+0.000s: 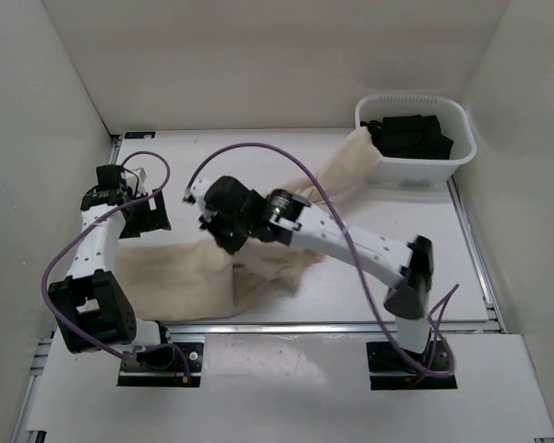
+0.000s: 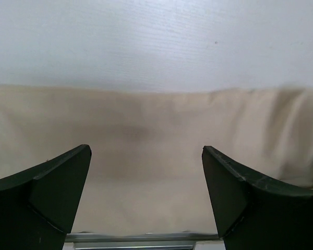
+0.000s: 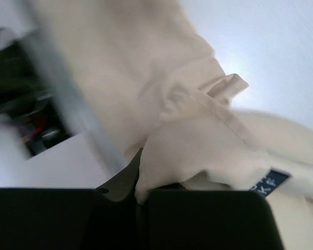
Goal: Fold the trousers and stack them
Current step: Flatten the trousers out
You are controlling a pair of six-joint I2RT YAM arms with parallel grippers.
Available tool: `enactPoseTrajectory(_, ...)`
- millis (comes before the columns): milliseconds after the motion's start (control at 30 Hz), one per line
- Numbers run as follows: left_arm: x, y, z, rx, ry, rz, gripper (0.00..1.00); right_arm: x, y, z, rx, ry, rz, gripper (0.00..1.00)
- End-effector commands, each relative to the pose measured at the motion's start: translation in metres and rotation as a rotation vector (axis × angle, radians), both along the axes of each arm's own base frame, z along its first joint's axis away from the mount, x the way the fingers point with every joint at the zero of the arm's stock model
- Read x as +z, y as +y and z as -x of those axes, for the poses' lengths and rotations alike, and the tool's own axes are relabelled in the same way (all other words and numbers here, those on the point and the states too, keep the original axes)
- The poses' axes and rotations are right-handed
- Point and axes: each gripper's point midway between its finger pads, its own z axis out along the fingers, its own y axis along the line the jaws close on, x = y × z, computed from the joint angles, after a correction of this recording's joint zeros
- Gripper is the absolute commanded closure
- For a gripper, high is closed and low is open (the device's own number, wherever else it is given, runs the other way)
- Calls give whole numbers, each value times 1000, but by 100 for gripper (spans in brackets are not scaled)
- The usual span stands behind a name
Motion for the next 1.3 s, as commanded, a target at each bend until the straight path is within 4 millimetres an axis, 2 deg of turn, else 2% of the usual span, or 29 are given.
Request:
enactPoseTrajectory(0, 34, -3, -19, -20, -111, 33, 0, 33, -30, 29, 141, -19, 17, 100)
enactPoseTrajectory(100, 44, -7, -34, -44, -138, 66, 0, 16, -51, 41, 195, 42, 151, 100)
enactPoseTrajectory(133, 44, -8, -40, -49, -134, 77, 0, 1, -53, 41, 216, 66, 220, 93)
enactPoseTrajectory(167, 52, -6, -47, -50, -148, 73, 0, -4, -67, 45, 213, 101, 294, 83)
enactPoseTrajectory(200, 54, -9, -52, -60, -153, 73, 0, -16, -75, 44, 213, 108, 354, 65)
enactPoseTrajectory(233, 52, -14, -58, -77, -145, 76, 0, -24, -84, 42, 189, 107, 403, 15)
enactPoseTrajectory(267, 60, -17, -65, -92, -163, 72, 0, -35, -93, 39, 154, 103, 451, 3)
enactPoseTrajectory(300, 59, -23, -66, -108, -151, 76, 0, -38, -96, 33, 103, 74, 452, 1)
enactPoseTrajectory(333, 58, -30, -69, -126, -149, 78, 0, -46, -120, 24, -28, 39, 485, 1)
enactPoseTrajectory(367, 53, -46, -70, -171, -125, 86, 0, -47, -127, 20, -89, 24, 462, 1)
enactPoseTrajectory(400, 54, -56, -73, -197, -126, 87, 0, -27, -127, 8, -164, -6, 324, 1)
enactPoseTrajectory(433, 50, -68, -73, -229, -114, 91, 0, -24, -134, 4, -222, -3, 268, 1)
enactPoseTrajectory(467, 45, -90, -72, -288, -89, 86, 0, -44, -154, 4, -330, 60, 249, 1)
enactPoseTrajectory(500, 46, -102, -74, -316, -90, 75, 0, -16, -151, -2, -374, 31, 71, 1)
enactPoseTrajectory(567, 43, -126, -75, -381, -80, 78, 0, -9, -163, -8, -488, 46, -80, 1)
enactPoseTrajectory(600, 39, -150, -79, -438, -70, 81, 0, -7, -172, -4, -508, 38, -178, 1)
enactPoseTrajectory(667, 36, -171, -86, -488, -65, 83, 0, -5, -190, -9, -606, 53, -273, 1)
enactPoseTrajectory(700, 21, -189, -90, -524, -28, 84, 0, 4, -199, -6, -626, 50, -331, 1)
enactPoseTrajectory(733, 28, -199, -102, -540, -56, 77, 0, -13, -209, -5, -662, 69, -321, 1)
enactPoseTrajectory(767, 23, -209, -105, -559, -48, 77, 0, -17, -221, -10, -717, 71, -327, 1)
enactPoseTrajectory(800, 6, -227, -105, -597, -12, 66, 0, -20, -226, -10, -756, 90, -342, 1)
enactPoseTrajectory(867, -2, -246, -110, -628, -12, 29, 0, -39, -239, -7, -814, 122, -292, 1)
enactPoseTrajectory(900, -22, -265, -103, -670, 30, 5, 0, -38, -239, -7, -827, 131, -301, 1)
enactPoseTrajectory(1000, -54, -275, -107, -673, 38, -128, 0, -53, -247, -8, -887, 146, -269, 1)
enactPoseTrajectory(1033, -73, -275, -108, -668, 55, -209, 0, -57, -248, -6, -889, 150, -260, 1)
enactPoseTrajectory(1133, -101, -264, -113, -641, 84, -306, 0, -56, -228, -6, -826, 198, -308, 1)
enactPoseTrajectory(1200, -103, -267, -114, -645, 86, -298, 0, -62, -211, -3, -746, 247, -308, 1)
enactPoseTrajectory(1233, -104, -264, -116, -640, 89, -285, 6, -67, -205, 1, -688, 264, -289, 1)
enactPoseTrajectory(1267, -104, -270, -113, -655, 95, -253, 17, -75, -195, 5, -634, 295, -263, 1)
